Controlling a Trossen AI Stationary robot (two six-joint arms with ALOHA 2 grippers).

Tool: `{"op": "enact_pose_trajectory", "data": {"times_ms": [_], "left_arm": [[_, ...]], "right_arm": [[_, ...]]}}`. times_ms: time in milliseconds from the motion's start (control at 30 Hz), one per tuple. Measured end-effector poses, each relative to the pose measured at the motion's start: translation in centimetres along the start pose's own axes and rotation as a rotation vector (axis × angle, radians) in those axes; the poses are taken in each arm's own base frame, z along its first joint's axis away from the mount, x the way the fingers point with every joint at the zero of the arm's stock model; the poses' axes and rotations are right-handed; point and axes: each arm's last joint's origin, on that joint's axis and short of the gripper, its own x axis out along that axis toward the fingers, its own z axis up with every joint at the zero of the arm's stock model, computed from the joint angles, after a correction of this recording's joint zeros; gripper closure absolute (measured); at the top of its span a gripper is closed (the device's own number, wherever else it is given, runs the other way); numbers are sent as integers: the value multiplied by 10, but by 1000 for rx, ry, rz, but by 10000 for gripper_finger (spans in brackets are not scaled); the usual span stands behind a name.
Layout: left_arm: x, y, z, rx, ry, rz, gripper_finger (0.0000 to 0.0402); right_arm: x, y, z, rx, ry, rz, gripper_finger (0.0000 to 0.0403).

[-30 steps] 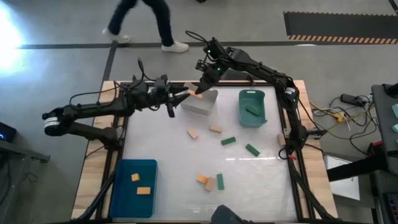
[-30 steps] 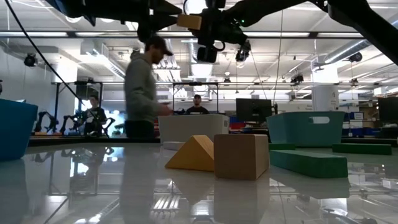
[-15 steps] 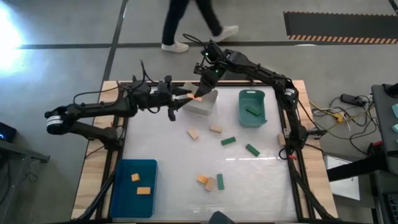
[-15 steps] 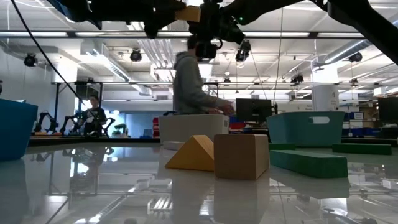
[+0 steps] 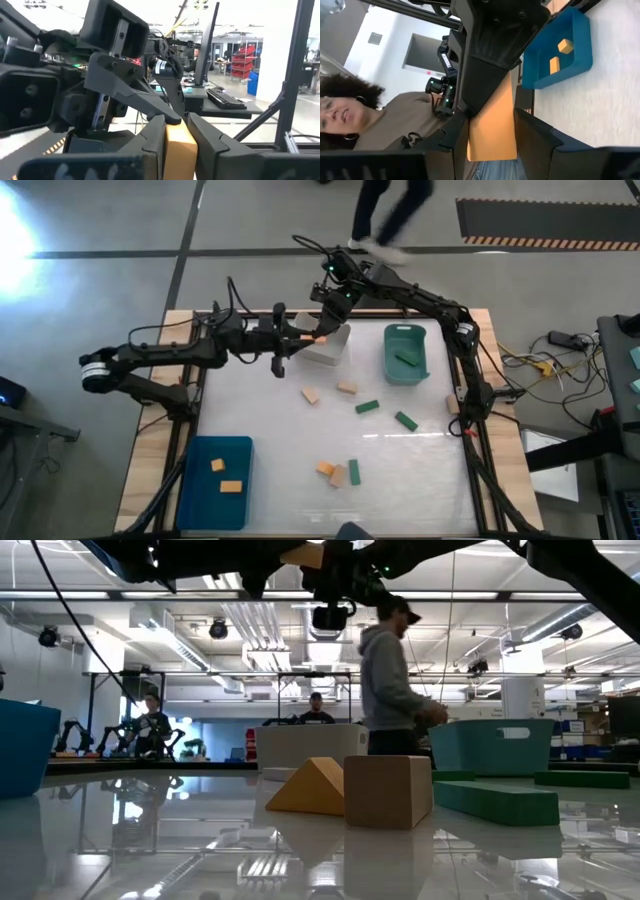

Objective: Sort & place blocks by color
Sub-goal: Put the yellow block into the blue bin

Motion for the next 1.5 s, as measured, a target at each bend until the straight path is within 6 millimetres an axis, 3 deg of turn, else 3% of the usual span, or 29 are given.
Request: {"op": "enact_pose_trajectory", "data": {"times_ms": [267, 567, 733, 1000, 1233, 1500], "left_arm": [[-3, -2, 3, -34, 1, 6, 357], [-22, -9, 10, -151, 217, 25, 357], [-45, -23, 18, -378, 413, 49, 357], [-75, -75, 16, -904, 897, 109, 357], [-92, -126, -16, -1144, 1432, 252, 357], [-88, -152, -65, -1024, 1752, 266, 357]], "right_arm": [[-6, -1, 1, 0, -14, -10, 240], [-45, -6, 3, 3, -100, -48, 195], [-64, -10, 4, -26, -179, -153, 193], [-80, -14, 4, -94, -235, -255, 193], [-80, -15, 5, -143, -243, -305, 193], [-81, -15, 5, -166, -245, -323, 193]]}}
